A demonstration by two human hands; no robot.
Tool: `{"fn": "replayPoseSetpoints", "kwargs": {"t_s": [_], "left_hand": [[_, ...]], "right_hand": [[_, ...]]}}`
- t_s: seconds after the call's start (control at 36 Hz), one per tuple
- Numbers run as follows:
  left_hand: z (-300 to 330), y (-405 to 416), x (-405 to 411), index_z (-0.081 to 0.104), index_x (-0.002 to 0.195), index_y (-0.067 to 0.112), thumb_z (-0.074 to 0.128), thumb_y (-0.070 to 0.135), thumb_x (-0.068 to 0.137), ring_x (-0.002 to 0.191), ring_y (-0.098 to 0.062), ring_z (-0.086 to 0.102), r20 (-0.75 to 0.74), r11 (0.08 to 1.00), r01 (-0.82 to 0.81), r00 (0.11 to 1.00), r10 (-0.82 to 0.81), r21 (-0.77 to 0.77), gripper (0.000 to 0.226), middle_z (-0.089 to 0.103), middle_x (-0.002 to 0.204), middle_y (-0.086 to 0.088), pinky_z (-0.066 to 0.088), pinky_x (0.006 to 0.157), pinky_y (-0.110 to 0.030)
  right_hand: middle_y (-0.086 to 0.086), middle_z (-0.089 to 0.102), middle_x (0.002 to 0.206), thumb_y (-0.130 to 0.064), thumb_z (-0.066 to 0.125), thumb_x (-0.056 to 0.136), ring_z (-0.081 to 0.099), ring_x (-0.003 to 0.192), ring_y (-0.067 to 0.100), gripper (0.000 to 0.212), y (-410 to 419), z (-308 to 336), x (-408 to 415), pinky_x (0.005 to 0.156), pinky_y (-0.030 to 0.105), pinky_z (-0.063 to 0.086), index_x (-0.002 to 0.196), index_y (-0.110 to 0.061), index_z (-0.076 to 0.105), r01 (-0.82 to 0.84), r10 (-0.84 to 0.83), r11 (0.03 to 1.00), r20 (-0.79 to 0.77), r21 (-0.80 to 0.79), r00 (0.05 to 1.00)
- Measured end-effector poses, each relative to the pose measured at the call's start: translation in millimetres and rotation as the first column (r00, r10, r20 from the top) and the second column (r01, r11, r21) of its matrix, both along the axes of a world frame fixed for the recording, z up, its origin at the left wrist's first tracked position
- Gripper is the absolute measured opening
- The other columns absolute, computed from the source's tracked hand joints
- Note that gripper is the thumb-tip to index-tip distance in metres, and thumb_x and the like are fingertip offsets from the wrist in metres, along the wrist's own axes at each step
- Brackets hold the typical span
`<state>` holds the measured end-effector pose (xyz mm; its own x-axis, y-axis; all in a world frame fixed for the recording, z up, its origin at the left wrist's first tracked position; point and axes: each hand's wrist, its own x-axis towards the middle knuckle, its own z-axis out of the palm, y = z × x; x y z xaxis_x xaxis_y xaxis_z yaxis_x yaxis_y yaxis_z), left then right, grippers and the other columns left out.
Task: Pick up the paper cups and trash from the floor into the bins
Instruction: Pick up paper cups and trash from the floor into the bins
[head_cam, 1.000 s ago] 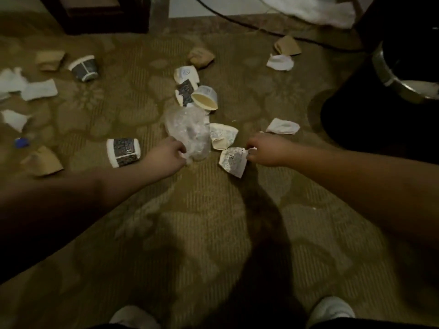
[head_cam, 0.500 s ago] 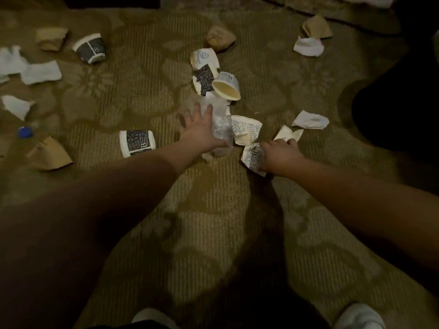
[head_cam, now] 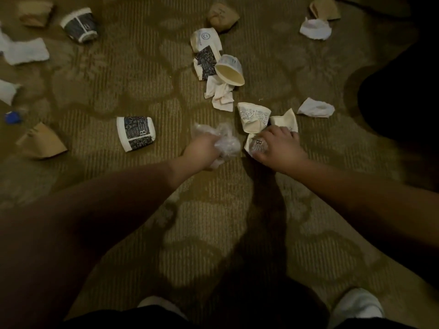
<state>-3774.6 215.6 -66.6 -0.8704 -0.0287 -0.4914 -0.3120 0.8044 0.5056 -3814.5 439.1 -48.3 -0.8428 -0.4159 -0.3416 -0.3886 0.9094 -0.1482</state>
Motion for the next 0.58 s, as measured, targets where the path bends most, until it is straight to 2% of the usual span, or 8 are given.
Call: {"fn": "replayPoseSetpoints", "kwargs": {"t_s": [0.08,0.14,0.22,0.31,0.39,0.47,0.53,0.58], "left_hand": [[9.3,0.4,9.9,0.067,0.118,0.011,0.061,0.017,0.092,0.1,-0.023,0.064,0.03,0.976,-0.143,0.99,0.14,0.161,0.027,0.068,0.108,-0.008,0.052,0.088,-0.035],[13.3,-0.8,13.0,0.066,0.12,0.015,0.065,0.018,0.089,0.093,-0.018,0.064,0.097,0.937,-0.228,0.973,0.21,0.264,0.031,0.068,0.105,-0.004,0.051,0.077,-0.03],[19.1,0.1,15.8,0.06,0.127,0.017,0.067,0.018,0.087,0.094,-0.02,0.067,0.205,0.796,-0.419,0.908,0.366,0.437,0.041,0.068,0.111,-0.006,0.056,0.074,-0.032],[29.9,3.4,22.4,0.048,0.133,0.011,0.067,0.011,0.083,0.098,-0.029,0.067,0.343,0.533,-0.619,0.776,0.529,0.578,0.053,0.063,0.117,-0.015,0.059,0.081,-0.047],[43.4,-1.2,30.0,0.05,0.13,0.003,0.061,0.014,0.077,0.078,-0.026,0.064,0.502,0.294,-0.71,0.675,0.541,0.64,0.055,0.065,0.1,-0.019,0.052,0.063,-0.035],[54.5,-6.5,36.1,0.055,0.123,-0.001,0.048,0.011,0.089,0.077,-0.026,0.063,0.583,0.095,-0.704,0.649,0.489,0.704,0.037,0.065,0.094,-0.018,0.05,0.068,-0.034],[59.5,-9.7,39.7,0.054,0.129,-0.003,0.047,0.016,0.093,0.082,-0.029,0.065,0.582,0.034,-0.684,0.646,0.495,0.729,0.042,0.065,0.101,-0.021,0.051,0.07,-0.035],[56.8,-13.8,42.6,0.05,0.134,-0.002,0.051,0.02,0.094,0.087,-0.03,0.067,0.559,0.048,-0.674,0.648,0.518,0.737,0.046,0.065,0.111,-0.023,0.056,0.069,-0.037]], "right_hand": [[0.002,0.04,0.15,-0.054,0.069,0.085,0.04,0.135,0.022,0.075,-13.1,11.0,2.4,0.109,0.038,0.034,0.146,-0.019,0.043,0.064,-0.025,0.956,0.137,-0.286,0.99],[-0.001,0.036,0.153,-0.054,0.075,0.08,0.039,0.136,0.016,0.088,-26.4,17.9,7.1,0.112,0.035,0.034,0.151,-0.021,0.036,0.112,-0.009,0.919,0.265,-0.377,0.964],[-0.008,0.053,0.14,-0.042,0.081,0.08,0.052,0.122,0.0,0.074,-48.5,24.1,20.6,0.109,0.03,0.041,0.143,-0.026,0.046,0.186,0.105,0.823,0.465,-0.537,0.879],[-0.014,0.066,0.12,-0.046,0.077,0.082,0.061,0.108,-0.002,0.055,-68.8,27.1,35.0,0.094,0.025,0.048,0.131,-0.032,0.056,0.286,0.064,0.785,0.531,-0.55,0.845],[-0.013,0.066,0.096,-0.042,0.071,0.088,0.061,0.088,-0.002,0.032,-80.3,30.8,42.8,0.071,0.02,0.045,0.115,-0.027,0.061,0.301,0.001,0.79,0.493,-0.534,0.87],[-0.012,0.062,0.084,-0.029,0.065,0.093,0.058,0.074,0.001,0.017,-84.6,36.8,44.7,0.055,0.018,0.038,0.109,-0.026,0.06,0.374,-0.058,0.759,0.517,-0.532,0.854],[-0.006,0.067,0.09,-0.028,0.064,0.094,0.063,0.079,0.007,0.021,-89.5,40.6,45.3,0.058,0.018,0.045,0.114,-0.025,0.062,0.417,-0.071,0.724,0.542,-0.55,0.838],[0.001,0.072,0.096,-0.026,0.066,0.092,0.069,0.088,0.016,0.021,-94.4,42.9,46.5,0.074,0.029,0.056,0.113,-0.02,0.067,0.465,-0.097,0.686,0.563,-0.559,0.82]]}}
